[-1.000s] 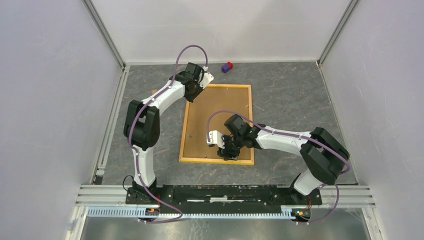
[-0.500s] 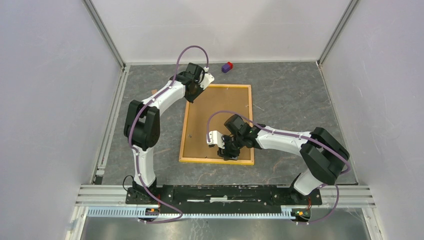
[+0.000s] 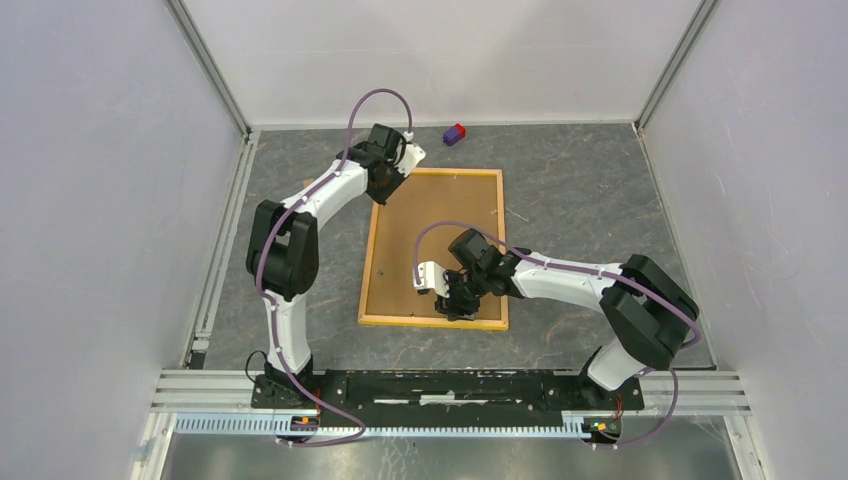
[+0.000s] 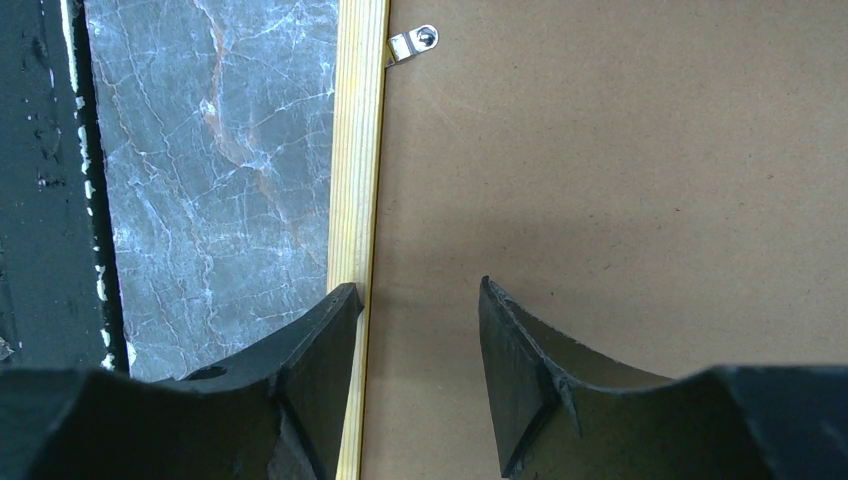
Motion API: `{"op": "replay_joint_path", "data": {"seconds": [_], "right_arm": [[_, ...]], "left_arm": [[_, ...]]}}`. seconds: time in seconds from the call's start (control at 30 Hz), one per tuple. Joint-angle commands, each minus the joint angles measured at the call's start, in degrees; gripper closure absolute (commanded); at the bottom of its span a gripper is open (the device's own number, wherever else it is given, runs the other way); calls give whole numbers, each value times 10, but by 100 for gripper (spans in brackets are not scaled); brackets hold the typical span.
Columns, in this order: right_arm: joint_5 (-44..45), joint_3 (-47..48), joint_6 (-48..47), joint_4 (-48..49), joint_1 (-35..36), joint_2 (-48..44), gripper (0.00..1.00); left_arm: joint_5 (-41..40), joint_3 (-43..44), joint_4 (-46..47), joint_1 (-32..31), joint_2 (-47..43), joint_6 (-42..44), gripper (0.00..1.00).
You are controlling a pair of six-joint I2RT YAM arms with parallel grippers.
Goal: Take the photo out of the frame
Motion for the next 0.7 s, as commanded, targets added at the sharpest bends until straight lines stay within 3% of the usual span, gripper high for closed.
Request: {"op": "replay_joint_path", "data": {"seconds": [0.0,0.67], "right_arm": [[7,-3,-11,-22,9,17,47],[3,-1,-7,-21,8,23,49]], "left_arm": [[105,4,-29,-2,7,-62,98],[174,-90,31,17,-40,-275,98]]}}
